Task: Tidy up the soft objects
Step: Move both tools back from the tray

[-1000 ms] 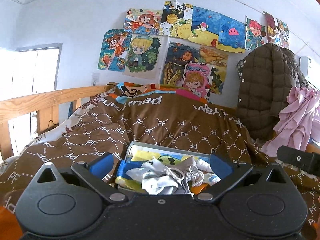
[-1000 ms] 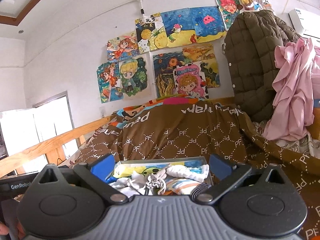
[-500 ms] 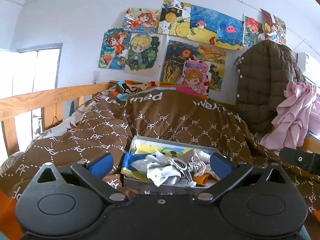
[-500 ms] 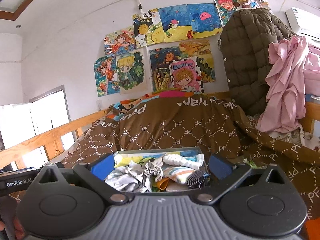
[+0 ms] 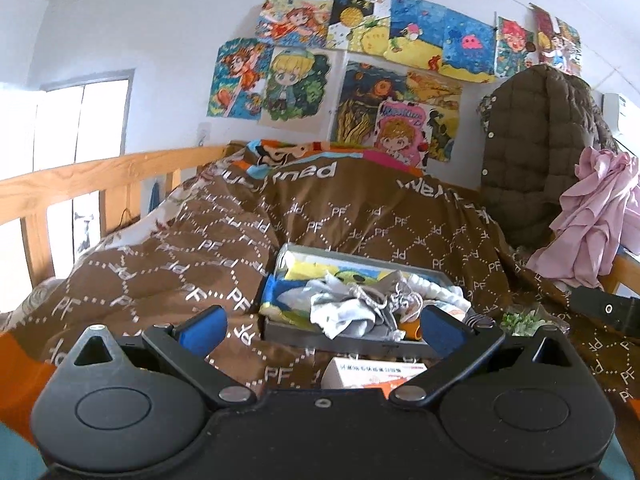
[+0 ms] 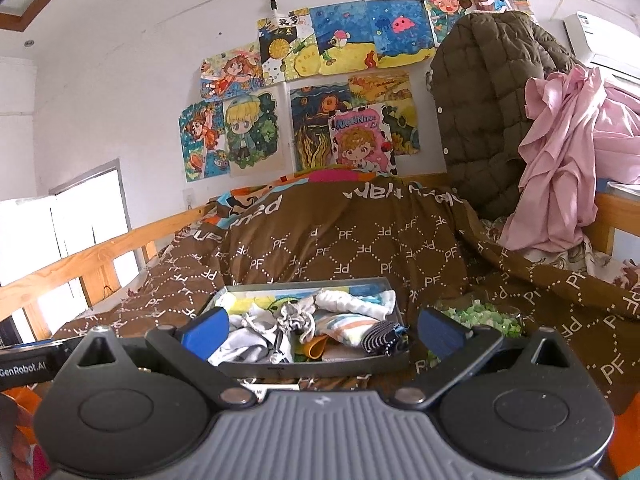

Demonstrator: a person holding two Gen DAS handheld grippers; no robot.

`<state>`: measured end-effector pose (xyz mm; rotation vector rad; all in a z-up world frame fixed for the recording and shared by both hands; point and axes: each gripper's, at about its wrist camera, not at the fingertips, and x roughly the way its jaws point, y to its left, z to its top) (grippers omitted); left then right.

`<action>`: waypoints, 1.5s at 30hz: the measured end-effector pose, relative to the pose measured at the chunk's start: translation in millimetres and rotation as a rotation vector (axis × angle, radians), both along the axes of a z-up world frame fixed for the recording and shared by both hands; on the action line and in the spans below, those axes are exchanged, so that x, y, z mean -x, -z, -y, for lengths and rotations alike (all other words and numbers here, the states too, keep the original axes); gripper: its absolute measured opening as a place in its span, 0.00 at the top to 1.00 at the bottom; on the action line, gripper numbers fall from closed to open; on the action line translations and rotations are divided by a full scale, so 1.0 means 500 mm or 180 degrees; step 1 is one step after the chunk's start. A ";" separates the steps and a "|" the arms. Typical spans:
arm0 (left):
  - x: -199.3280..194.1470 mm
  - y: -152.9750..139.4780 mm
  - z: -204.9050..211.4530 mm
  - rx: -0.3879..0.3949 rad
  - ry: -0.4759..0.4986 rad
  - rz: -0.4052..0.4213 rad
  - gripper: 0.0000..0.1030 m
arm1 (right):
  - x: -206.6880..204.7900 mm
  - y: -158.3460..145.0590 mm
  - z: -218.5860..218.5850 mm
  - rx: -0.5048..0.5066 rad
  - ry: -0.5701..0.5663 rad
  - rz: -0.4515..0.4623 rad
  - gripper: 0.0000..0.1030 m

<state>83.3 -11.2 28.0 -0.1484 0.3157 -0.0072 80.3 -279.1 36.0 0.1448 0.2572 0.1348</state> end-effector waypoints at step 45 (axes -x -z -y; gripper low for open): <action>0.012 0.078 0.012 -0.0263 -0.0134 -0.0515 0.01 | -0.007 0.082 -0.048 0.0476 0.0153 -0.0622 0.00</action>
